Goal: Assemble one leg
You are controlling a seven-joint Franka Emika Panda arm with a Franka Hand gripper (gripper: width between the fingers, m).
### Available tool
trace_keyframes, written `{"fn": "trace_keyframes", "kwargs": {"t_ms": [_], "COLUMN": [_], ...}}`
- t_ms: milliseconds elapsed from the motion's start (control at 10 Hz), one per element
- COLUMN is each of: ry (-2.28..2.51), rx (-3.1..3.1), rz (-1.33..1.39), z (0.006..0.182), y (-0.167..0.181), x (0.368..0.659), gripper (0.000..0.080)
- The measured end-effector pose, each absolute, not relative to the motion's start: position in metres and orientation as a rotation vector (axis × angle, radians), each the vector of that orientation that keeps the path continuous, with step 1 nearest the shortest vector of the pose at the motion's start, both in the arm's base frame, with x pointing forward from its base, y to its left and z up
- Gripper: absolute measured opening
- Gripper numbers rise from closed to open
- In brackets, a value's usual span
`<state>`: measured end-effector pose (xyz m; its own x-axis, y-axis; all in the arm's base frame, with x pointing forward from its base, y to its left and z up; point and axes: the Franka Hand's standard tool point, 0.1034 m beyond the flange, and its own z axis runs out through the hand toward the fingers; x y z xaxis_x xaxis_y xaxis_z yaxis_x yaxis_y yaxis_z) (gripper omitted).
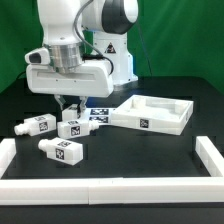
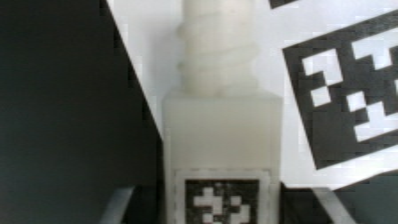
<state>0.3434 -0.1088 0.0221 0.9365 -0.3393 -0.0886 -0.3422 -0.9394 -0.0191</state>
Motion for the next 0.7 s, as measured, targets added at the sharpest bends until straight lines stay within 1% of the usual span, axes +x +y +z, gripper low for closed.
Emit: {"fn": "trace_keyframes", "kwargs": {"t_ms": [100,200,300,400,500,600,700], "ry": [0.538,0.538,0.538,0.537,0.536,0.541,0.58], "rx": [-3.058,-3.053,-3.042,-3.039,-3.039,-3.039,-3.029], "rz": [0.131,0.145,0.177,0.184,0.184,0.184,0.186], "z": [0.022,0.022,0.021,0.021,0.02,0.021,0.025], "y": [-0.109,-0.108,-0.106,-0.105,-0.105,-0.104,-0.095], "x": [0.343,0.342,0.339,0.339,0.339,0.34,0.346], "gripper": [0.0284,0.0392,0.053,0.0612,0.0612,0.0642,0.0647]}}
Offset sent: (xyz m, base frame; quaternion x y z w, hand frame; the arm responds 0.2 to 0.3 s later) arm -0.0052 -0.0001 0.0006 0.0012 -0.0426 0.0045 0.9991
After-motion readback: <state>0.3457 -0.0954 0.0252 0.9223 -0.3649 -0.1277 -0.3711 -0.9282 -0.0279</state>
